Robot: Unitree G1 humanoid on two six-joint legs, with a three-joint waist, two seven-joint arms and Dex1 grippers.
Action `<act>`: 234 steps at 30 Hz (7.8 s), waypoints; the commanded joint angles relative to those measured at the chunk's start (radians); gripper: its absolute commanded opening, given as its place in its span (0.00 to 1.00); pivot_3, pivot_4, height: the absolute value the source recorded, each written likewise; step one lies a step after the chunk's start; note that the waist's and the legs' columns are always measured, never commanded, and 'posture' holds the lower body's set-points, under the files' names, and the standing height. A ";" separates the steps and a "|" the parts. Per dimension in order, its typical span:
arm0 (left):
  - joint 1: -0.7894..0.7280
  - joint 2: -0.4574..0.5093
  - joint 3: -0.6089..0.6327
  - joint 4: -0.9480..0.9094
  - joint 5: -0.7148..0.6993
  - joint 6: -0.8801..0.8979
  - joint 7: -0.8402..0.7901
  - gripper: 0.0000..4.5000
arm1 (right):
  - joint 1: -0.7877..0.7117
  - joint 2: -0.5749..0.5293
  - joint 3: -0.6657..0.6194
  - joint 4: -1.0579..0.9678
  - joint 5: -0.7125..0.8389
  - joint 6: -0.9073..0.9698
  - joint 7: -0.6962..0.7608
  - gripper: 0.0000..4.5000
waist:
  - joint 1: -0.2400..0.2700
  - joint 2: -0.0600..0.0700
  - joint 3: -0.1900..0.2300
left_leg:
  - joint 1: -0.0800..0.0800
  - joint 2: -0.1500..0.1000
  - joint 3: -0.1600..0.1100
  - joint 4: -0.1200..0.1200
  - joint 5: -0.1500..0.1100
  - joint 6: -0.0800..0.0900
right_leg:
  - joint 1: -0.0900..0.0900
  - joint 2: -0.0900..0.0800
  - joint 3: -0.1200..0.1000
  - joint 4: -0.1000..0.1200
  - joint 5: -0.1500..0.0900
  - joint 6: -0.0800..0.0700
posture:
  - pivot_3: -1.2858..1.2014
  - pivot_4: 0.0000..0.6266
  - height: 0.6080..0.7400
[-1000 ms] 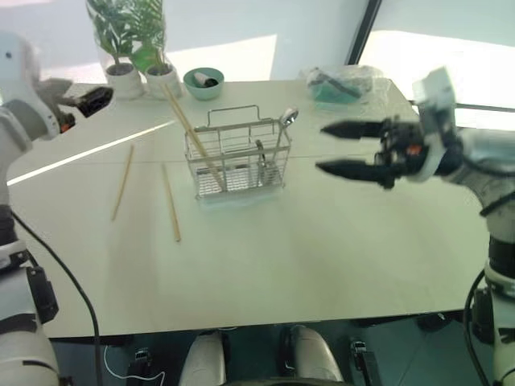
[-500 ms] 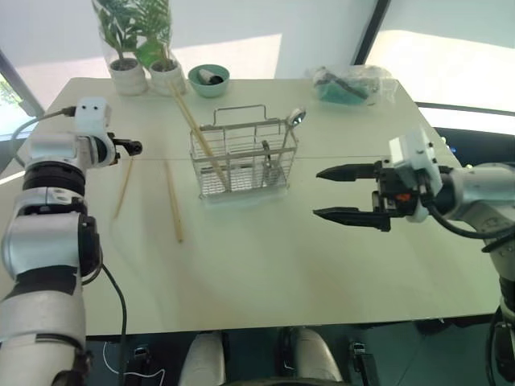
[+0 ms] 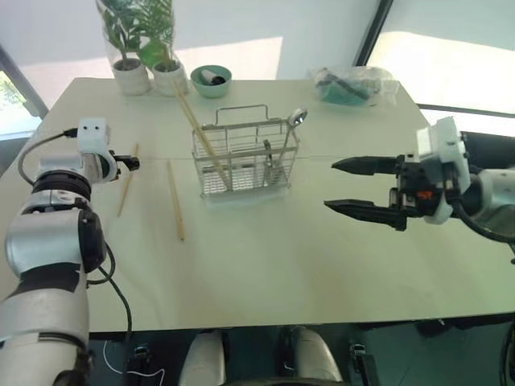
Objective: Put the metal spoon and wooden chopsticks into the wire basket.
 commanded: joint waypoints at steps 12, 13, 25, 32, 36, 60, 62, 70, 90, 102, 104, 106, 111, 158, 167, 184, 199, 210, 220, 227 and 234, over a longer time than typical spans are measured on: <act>0.052 -0.025 -0.013 -0.004 0.062 0.089 -0.004 0.88 | -0.008 -0.010 -0.007 -0.014 0.031 -0.014 -0.028 0.77 | 0.000 0.000 -0.001 | 0.001 0.000 0.000 0.000 0.000 0.000 | 0.001 -0.001 0.000 0.001 0.000 0.000 | 0.52 0.24 0.83; 0.052 -0.025 -0.010 -0.005 0.062 0.090 -0.004 0.81 | -0.009 -0.009 -0.005 -0.013 0.030 -0.015 -0.029 0.77 | 0.000 0.000 -0.002 | 0.001 0.000 0.000 0.000 0.000 0.000 | 0.001 -0.001 0.000 0.001 0.000 0.000 | 0.52 0.24 0.83; 0.043 -0.024 0.036 -0.006 0.041 0.113 0.036 0.01 | 0.012 -0.011 -0.010 -0.015 0.031 -0.026 -0.024 0.77 | -0.003 0.002 -0.003 | 0.004 0.000 0.001 0.000 0.000 0.000 | 0.002 -0.001 0.000 0.001 0.000 0.000 | 0.52 0.24 0.83; 0.006 -0.007 0.116 -0.051 -0.017 -0.008 0.040 0.01 | 0.016 -0.024 -0.014 0.001 0.018 -0.032 -0.007 0.77 | -0.001 0.001 -0.002 | 0.004 0.000 0.001 0.000 0.000 0.000 | 0.002 -0.001 0.000 0.001 0.000 0.000 | 0.52 0.24 0.83; -0.013 0.007 0.117 -0.132 -0.027 -0.178 -0.037 0.01 | 0.014 -0.036 -0.019 0.011 0.017 -0.033 0.004 0.77 | 0.001 -0.001 -0.001 | 0.002 0.000 0.001 0.000 0.000 0.000 | 0.001 -0.001 0.000 0.001 0.000 0.000 | 0.52 0.24 0.83; 0.109 -0.310 0.176 -1.059 -0.478 -0.134 -0.204 0.01 | 0.033 -0.029 -0.029 0.001 0.017 -0.031 -0.038 0.77 | 0.001 0.000 -0.001 | 0.006 -0.001 0.000 0.001 0.000 0.000 | 0.008 -0.001 0.000 -0.001 0.000 0.000 | 0.52 0.24 0.83; 0.159 -0.343 0.158 -1.083 -0.476 -0.133 -0.195 0.01 | 0.038 -0.031 -0.038 -0.004 0.023 -0.026 -0.050 0.77 | 0.001 0.000 -0.001 | 0.006 -0.001 0.000 0.001 0.000 0.000 | 0.008 -0.001 0.000 -0.001 0.000 0.000 | 0.52 0.24 0.83; 0.286 -0.392 0.108 -1.177 -0.466 -0.132 -0.178 0.01 | 0.050 -0.031 -0.054 -0.016 0.037 -0.020 -0.088 0.77 | 0.001 0.000 -0.001 | 0.006 -0.001 0.000 0.001 0.000 0.000 | 0.007 -0.001 0.000 -0.001 0.000 0.000 | 0.52 0.24 0.83; 0.419 -0.392 0.085 -1.235 -0.458 -0.182 -0.173 0.98 | -0.052 -0.025 -0.032 0.078 0.049 -0.012 -0.140 0.77 | 0.002 0.000 0.000 | 0.005 -0.001 -0.001 0.001 0.000 0.000 | 0.007 -0.001 0.000 -0.003 0.000 -0.001 | 0.52 0.24 0.83; 0.300 -0.173 0.225 -1.328 -0.592 0.049 -0.107 0.98 | -0.063 -0.019 -0.015 0.106 0.022 -0.026 -0.139 0.77 | 0.000 0.000 0.000 | 0.004 -0.001 -0.001 0.001 0.000 0.000 | 0.006 -0.001 0.000 -0.002 0.000 -0.001 | 0.52 0.24 0.83; 0.262 -0.106 0.251 -1.280 -0.597 0.093 -0.097 0.98 | -0.062 -0.019 -0.015 0.106 0.020 -0.027 -0.135 0.77 | 0.000 0.001 0.000 | 0.004 -0.001 -0.001 0.001 0.000 0.000 | 0.006 -0.001 0.000 -0.002 0.000 -0.001 | 0.52 0.24 0.83; 0.227 -0.037 0.237 -1.192 -0.548 0.140 -0.070 0.98 | -0.059 -0.018 -0.013 0.106 0.016 -0.031 -0.130 0.77 | 0.000 0.001 0.000 | 0.004 -0.001 -0.001 0.000 0.000 0.000 | 0.006 -0.001 0.000 -0.002 0.000 0.000 | 0.52 0.24 0.83; 0.132 -0.007 0.200 -1.004 -0.435 0.254 0.110 0.98 | -0.060 -0.008 -0.002 0.106 0.005 -0.039 -0.123 0.77 | 0.006 0.001 0.000 | 0.006 -0.001 -0.002 0.000 0.000 0.000 | 0.008 -0.001 -0.001 -0.002 0.000 0.000 | 0.52 0.24 0.83; -0.002 -0.298 0.212 -0.309 -0.164 0.414 0.508 0.01 | 0.033 -0.022 -0.005 0.005 0.038 -0.034 -0.074 0.77 | 0.025 0.000 0.000 | 0.004 -0.002 -0.001 0.000 0.000 0.000 | 0.006 -0.002 -0.001 -0.002 0.000 0.000 | 0.52 0.24 0.83; 0.011 -0.212 0.192 -0.438 -0.157 0.225 0.368 0.01 | 0.031 -0.032 0.000 0.021 0.028 -0.035 -0.064 0.77 | 0.022 0.000 0.001 | 0.002 -0.001 -0.001 0.000 0.000 0.000 | 0.003 -0.001 -0.001 -0.001 0.000 0.000 | 0.52 0.24 0.83; -0.174 -0.173 0.290 -0.806 -0.419 -0.267 -0.058 0.01 | 0.029 -0.039 0.003 0.003 0.056 0.000 -0.073 0.77 | 0.028 -0.001 0.001 | 0.000 -0.001 0.000 0.001 0.000 -0.001 | 0.003 -0.002 -0.001 -0.003 0.000 0.000 | 0.52 0.24 0.83; -0.011 -0.332 0.097 -0.928 -0.359 -0.318 -0.138 0.01 | 0.104 -0.025 -0.074 -0.057 0.112 0.019 -0.164 0.77 | 0.024 0.000 0.001 | 0.001 -0.001 0.000 0.001 0.000 0.000 | 0.003 -0.001 -0.001 -0.002 0.000 0.000 | 0.52 0.24 0.83; 0.101 -0.411 0.073 -0.999 -0.361 -0.313 -0.094 0.01 | 0.094 -0.028 -0.071 -0.042 0.125 0.011 -0.188 0.77 | 0.026 0.000 0.001 | 0.001 -0.001 -0.001 0.001 0.000 0.000 | 0.003 -0.001 -0.001 -0.003 0.000 0.000 | 0.52 0.24 0.83; 0.151 -0.430 0.080 -1.074 -0.391 -0.263 -0.078 0.23 | 0.072 -0.031 -0.066 -0.025 0.132 0.016 -0.190 0.77 | 0.027 0.000 0.001 | 0.001 -0.001 -0.001 0.001 0.000 0.000 | 0.003 -0.001 -0.001 -0.003 0.000 0.000 | 0.52 0.24 0.83; 0.168 -0.427 0.121 -1.182 -0.470 -0.154 -0.028 1.00 | 0.052 -0.024 -0.051 -0.009 0.123 0.011 -0.190 0.77 | 0.026 0.000 0.001 | 0.001 -0.001 -0.002 0.001 0.000 0.000 | 0.004 -0.001 -0.001 -0.002 0.000 0.000 | 0.52 0.24 0.83; 0.120 -0.263 0.149 -1.238 -0.539 0.071 -0.040 1.00 | 0.033 -0.022 -0.028 0.025 0.087 -0.010 -0.172 0.77 | 0.023 0.001 0.001 | 0.001 -0.001 -0.002 0.001 0.000 0.000 | 0.003 0.000 -0.001 -0.001 0.000 0.000 | 0.52 0.24 0.83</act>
